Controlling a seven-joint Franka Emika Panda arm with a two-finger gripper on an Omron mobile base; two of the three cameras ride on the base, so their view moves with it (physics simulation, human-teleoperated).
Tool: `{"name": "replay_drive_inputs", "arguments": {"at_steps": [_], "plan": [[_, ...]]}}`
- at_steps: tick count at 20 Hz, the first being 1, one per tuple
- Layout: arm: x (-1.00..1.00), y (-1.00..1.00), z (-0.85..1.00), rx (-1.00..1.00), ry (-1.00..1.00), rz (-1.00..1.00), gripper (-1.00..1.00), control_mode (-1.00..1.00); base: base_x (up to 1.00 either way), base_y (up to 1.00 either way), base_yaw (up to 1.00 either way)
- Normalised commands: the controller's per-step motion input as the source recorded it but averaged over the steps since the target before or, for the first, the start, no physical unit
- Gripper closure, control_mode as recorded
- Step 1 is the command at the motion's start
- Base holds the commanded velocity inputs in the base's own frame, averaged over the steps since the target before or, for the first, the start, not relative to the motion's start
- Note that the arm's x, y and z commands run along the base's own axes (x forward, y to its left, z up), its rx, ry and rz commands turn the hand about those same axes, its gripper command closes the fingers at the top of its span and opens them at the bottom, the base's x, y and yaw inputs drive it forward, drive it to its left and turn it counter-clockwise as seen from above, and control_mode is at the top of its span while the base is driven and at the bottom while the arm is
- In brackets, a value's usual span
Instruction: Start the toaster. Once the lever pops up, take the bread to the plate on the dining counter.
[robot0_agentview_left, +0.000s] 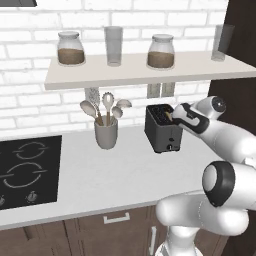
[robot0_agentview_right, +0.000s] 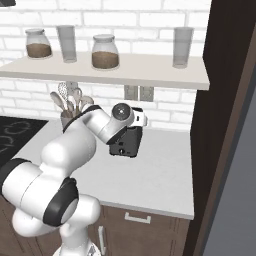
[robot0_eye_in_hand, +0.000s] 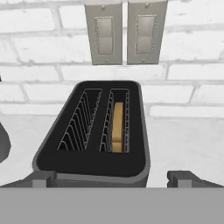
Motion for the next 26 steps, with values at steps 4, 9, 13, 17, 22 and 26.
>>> {"name": "replay_drive_inputs", "arguments": {"at_steps": [4,9,13,17,22,26], "plan": [[0.18,0.0,-0.18,0.0,0.0,0.0,-1.0,-1.0,0.0,0.0,0.0],[0.11,0.02,-0.07,0.0,0.0,0.0,-1.0,-1.0,0.0,0.0,0.0],[0.08,0.04,0.0,0.0,0.0,0.0,-1.0,-1.0,0.0,0.0,0.0],[0.03,0.02,-0.02,0.0,0.0,0.0,-1.0,-1.0,0.0,0.0,0.0],[0.0,0.0,0.0,0.0,0.0,0.0,-1.0,-1.0,0.0,0.0,0.0],[0.0,0.0,0.0,0.0,0.0,0.0,-1.0,-1.0,0.0,0.0,0.0]]}}
